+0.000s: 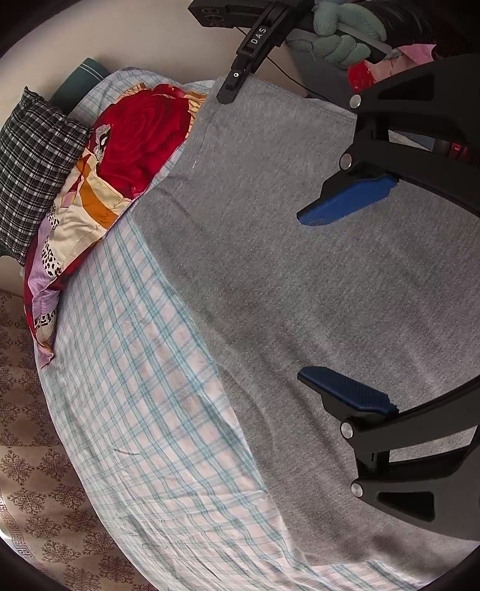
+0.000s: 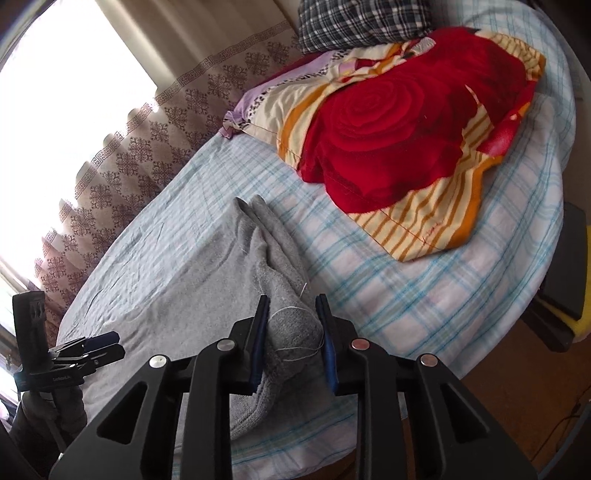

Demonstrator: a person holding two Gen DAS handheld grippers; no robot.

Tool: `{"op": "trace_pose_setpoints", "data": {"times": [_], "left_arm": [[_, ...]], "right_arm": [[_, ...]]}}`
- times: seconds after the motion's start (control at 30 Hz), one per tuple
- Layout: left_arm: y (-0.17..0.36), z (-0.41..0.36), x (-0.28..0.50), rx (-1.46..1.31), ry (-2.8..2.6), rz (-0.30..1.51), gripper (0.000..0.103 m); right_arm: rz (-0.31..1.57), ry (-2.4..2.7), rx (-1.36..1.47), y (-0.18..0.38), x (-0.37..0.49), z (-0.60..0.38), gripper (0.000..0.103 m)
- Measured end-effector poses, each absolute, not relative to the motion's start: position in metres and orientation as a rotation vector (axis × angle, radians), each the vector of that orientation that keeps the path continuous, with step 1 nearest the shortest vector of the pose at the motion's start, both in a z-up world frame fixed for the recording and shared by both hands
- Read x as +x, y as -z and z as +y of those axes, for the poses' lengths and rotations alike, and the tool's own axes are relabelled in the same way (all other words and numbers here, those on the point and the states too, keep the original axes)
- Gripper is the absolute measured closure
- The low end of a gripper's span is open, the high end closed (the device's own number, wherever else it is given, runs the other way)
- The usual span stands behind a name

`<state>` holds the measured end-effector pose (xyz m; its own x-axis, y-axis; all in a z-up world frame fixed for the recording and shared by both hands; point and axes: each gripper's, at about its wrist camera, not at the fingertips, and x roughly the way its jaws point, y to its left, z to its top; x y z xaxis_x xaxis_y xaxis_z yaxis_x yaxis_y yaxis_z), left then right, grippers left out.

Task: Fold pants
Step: 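Grasp the hem corner of the folded sweatpants with the right gripper, then lift the grasped pants edge with the right gripper and fold it over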

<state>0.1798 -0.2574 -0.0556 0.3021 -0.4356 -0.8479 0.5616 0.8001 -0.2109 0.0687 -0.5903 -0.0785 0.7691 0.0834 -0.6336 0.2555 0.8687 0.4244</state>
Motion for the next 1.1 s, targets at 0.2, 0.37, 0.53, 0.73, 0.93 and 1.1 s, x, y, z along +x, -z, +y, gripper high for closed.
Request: {"op": "trace_pose_setpoints", "data": {"times": [0.2, 0.37, 0.53, 0.73, 0.93, 1.1], "left_arm": [[0.047, -0.258, 0.184, 0.053, 0.698, 1.080, 0.023], [0.036, -0.264, 0.185, -0.022, 0.768, 1.080, 0.020], [0.029, -0.269, 0.190, -0.154, 0.849, 1.111, 0.018], [0.034, -0.274, 0.193, -0.259, 0.910, 1.161, 0.014], [0.048, -0.282, 0.191, -0.225, 0.953, 1.206, 0.014], [0.056, -0.283, 0.190, -0.252, 0.966, 1.229, 0.025]], "right_arm": [[0.658, 0.029, 0.355, 0.052, 0.069, -0.540, 0.079], [0.670, -0.050, 0.254, 0.048, 0.070, -0.495, 0.079], [0.691, -0.134, 0.186, 0.048, 0.070, -0.461, 0.080], [0.727, -0.227, 0.135, 0.053, 0.070, -0.430, 0.082], [0.764, -0.354, 0.094, 0.058, 0.065, -0.398, 0.096], [0.779, -0.405, 0.011, 0.061, 0.059, -0.374, 0.095]]}}
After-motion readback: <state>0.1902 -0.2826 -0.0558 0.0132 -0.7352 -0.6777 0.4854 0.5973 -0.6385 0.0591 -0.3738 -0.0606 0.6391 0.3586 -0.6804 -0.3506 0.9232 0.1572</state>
